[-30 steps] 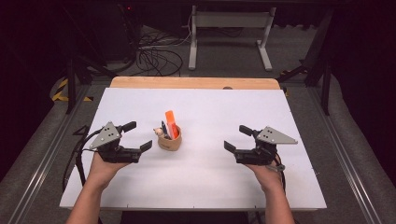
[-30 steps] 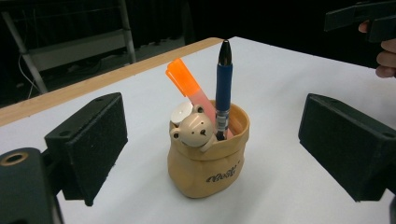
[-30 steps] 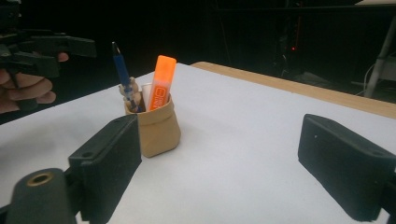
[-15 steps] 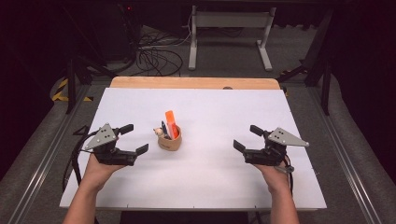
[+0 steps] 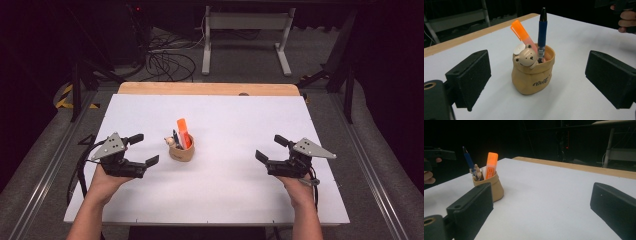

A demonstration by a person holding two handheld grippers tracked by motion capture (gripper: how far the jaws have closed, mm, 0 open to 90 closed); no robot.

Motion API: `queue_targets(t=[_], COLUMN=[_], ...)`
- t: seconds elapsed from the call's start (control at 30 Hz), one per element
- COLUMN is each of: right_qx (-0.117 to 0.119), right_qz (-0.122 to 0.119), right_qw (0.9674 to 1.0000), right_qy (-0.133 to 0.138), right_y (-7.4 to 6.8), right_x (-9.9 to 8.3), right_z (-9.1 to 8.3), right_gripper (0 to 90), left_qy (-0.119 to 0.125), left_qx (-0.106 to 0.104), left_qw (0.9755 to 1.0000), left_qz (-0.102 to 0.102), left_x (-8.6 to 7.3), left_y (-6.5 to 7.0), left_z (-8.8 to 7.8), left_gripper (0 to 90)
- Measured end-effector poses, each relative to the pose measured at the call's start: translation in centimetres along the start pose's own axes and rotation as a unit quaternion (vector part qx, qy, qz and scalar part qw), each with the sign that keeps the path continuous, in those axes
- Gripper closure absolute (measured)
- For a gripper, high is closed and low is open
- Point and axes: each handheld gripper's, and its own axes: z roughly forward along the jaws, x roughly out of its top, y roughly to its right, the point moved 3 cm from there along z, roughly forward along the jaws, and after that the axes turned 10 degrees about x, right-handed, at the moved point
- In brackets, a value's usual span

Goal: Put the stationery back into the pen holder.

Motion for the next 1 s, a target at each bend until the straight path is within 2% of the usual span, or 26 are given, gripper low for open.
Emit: queue_targets(t=[0.33,0.5,0.6,1.0], right_qx=[0.007,0.009,0.009,0.011], right_qz=[-0.002,0.0,-0.002,-0.004], right_qw=[1.0,0.9999,0.9999,0.9998], right_qy=[-0.005,-0.008,-0.008,-0.016], right_y=[-0.01,-0.05,-0.07,-0.08], right_x=[-0.09,-0.12,-0.1,-0.23], right_z=[0.28,0.35,0.37,0.62], right_gripper=[5.0,5.0,5.0,5.0], left_qy=[0.006,0.008,0.012,0.009], left_qx=[0.002,0.01,0.01,0.01], left_qw=[1.0,0.9999,0.9999,0.9999], left_qz=[0.001,0.003,-0.003,-0.003], left_x=[0.07,0.04,0.04,-0.12], left_y=[0.0,-0.06,-0.06,-0.15], left_z=[-0.15,-0.15,-0.14,0.03], left_gripper=[7.0,7.1,7.5,7.5])
